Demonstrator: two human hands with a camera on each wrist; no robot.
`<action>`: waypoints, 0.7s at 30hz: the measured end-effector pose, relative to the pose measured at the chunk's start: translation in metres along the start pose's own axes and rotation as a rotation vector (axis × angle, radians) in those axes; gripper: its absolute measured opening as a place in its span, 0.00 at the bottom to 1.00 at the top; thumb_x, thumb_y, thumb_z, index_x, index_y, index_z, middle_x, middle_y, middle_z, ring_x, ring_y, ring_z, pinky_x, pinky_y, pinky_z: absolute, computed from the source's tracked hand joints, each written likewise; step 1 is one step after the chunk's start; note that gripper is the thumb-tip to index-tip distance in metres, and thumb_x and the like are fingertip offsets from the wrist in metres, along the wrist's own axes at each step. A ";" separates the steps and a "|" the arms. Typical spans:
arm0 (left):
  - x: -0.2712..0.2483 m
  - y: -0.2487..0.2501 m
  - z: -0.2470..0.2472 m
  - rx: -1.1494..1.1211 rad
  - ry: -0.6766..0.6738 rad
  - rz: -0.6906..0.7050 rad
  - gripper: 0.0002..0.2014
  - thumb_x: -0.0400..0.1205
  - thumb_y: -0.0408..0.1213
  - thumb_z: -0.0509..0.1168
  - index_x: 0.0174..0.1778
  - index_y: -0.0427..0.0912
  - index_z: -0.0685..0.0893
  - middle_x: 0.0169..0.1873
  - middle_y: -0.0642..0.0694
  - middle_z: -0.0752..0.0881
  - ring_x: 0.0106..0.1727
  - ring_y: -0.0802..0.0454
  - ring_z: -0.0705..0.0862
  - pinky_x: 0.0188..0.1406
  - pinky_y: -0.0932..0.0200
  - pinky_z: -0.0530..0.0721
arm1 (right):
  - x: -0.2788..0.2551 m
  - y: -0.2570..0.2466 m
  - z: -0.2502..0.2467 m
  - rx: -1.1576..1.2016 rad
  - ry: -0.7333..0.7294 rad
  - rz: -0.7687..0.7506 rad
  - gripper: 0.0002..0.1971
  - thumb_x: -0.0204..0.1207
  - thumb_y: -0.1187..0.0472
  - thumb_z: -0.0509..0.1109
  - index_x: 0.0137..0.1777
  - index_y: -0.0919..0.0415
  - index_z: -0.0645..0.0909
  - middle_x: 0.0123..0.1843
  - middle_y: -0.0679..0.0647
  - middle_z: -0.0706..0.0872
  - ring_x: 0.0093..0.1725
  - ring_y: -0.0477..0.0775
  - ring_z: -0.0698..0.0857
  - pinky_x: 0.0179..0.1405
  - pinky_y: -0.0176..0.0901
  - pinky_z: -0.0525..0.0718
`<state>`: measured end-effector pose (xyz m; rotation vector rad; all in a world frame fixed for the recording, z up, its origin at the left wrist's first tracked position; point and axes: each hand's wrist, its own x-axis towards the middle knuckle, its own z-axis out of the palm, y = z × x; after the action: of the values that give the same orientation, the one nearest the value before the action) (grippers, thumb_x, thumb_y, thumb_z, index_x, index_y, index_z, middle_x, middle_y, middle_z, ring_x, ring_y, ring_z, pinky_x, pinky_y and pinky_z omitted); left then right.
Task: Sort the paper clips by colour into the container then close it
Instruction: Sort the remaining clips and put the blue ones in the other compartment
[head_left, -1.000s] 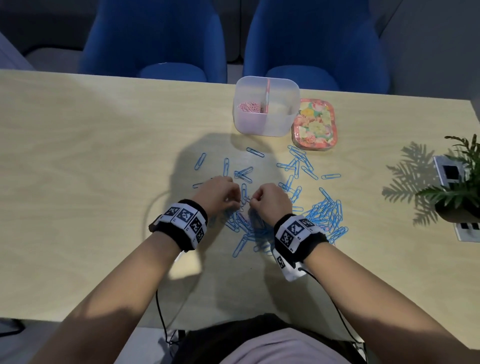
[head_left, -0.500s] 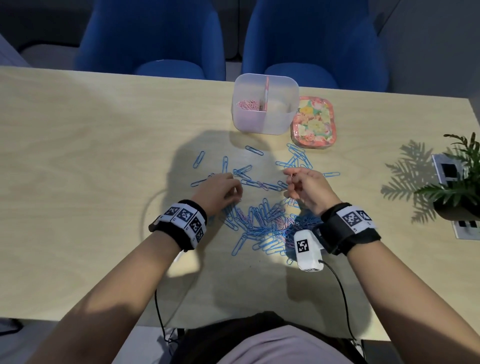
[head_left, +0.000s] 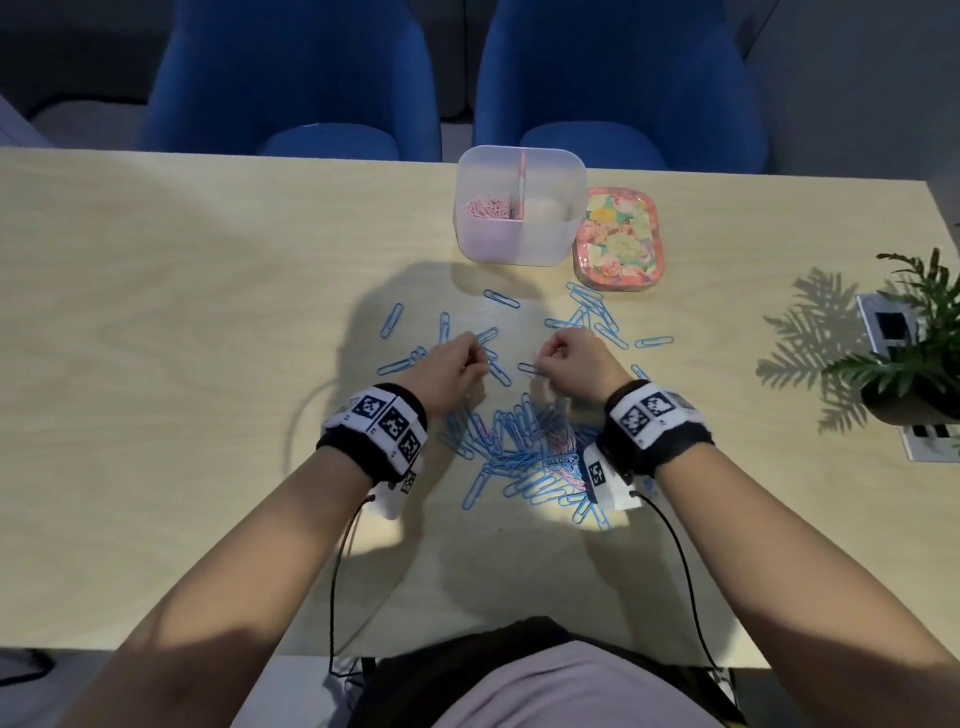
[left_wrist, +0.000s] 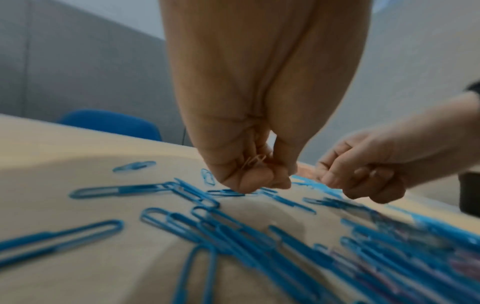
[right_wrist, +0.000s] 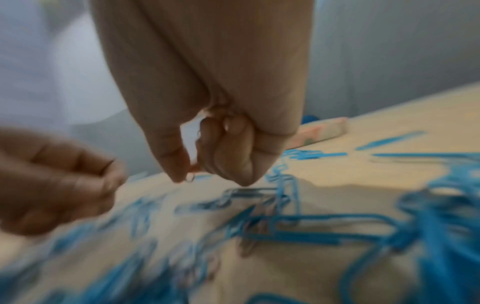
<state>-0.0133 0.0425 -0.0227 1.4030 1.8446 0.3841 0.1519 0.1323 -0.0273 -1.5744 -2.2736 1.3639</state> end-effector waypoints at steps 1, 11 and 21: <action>0.001 0.001 0.001 -0.070 -0.005 -0.023 0.10 0.85 0.37 0.56 0.58 0.37 0.74 0.44 0.46 0.78 0.45 0.50 0.77 0.47 0.56 0.75 | -0.003 0.004 -0.008 0.149 0.012 0.037 0.10 0.74 0.68 0.68 0.31 0.59 0.77 0.26 0.53 0.77 0.23 0.47 0.75 0.24 0.35 0.72; 0.021 0.044 0.028 -0.512 -0.067 -0.185 0.15 0.85 0.35 0.56 0.30 0.42 0.73 0.19 0.49 0.78 0.19 0.56 0.75 0.20 0.66 0.71 | -0.026 0.049 -0.053 0.999 -0.051 0.337 0.16 0.74 0.72 0.48 0.48 0.70 0.78 0.22 0.51 0.72 0.20 0.46 0.68 0.19 0.33 0.65; 0.031 0.080 0.075 0.178 0.076 -0.026 0.10 0.79 0.45 0.65 0.48 0.41 0.82 0.51 0.42 0.85 0.55 0.40 0.84 0.53 0.51 0.79 | -0.043 0.062 -0.024 0.372 0.139 0.176 0.14 0.80 0.67 0.60 0.34 0.61 0.82 0.24 0.54 0.76 0.16 0.43 0.70 0.17 0.31 0.68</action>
<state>0.0925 0.0834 -0.0330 1.4988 1.9977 0.2680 0.2294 0.1198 -0.0375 -1.7040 -1.7142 1.5509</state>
